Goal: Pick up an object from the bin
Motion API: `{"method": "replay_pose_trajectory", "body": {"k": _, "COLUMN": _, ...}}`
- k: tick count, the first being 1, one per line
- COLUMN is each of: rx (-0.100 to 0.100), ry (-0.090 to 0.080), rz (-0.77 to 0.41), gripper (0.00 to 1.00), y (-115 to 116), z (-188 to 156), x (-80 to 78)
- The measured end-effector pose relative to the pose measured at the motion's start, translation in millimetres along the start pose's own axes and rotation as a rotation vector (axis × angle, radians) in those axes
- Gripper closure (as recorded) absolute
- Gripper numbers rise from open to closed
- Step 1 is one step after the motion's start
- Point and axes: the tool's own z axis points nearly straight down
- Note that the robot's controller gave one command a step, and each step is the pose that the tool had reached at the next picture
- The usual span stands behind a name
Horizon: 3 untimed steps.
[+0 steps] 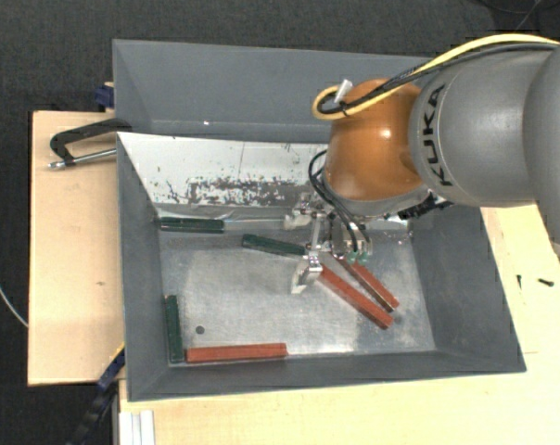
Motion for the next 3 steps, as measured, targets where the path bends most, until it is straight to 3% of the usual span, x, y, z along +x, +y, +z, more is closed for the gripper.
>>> {"method": "replay_pose_trajectory", "body": {"k": 1, "rx": -0.001, "ry": 0.001, "rz": -0.086, "gripper": 1.00, "y": -22, "z": 44, "x": -19.2}}
{"method": "replay_pose_trajectory", "body": {"k": 2, "rx": -0.001, "ry": 0.001, "rz": -0.086, "gripper": 1.00, "y": -22, "z": 44, "x": -19.2}}
{"method": "replay_pose_trajectory", "body": {"k": 3, "rx": 0.000, "ry": -0.002, "rz": -0.109, "gripper": 1.00, "y": -27, "z": -112, "x": -11.0}}
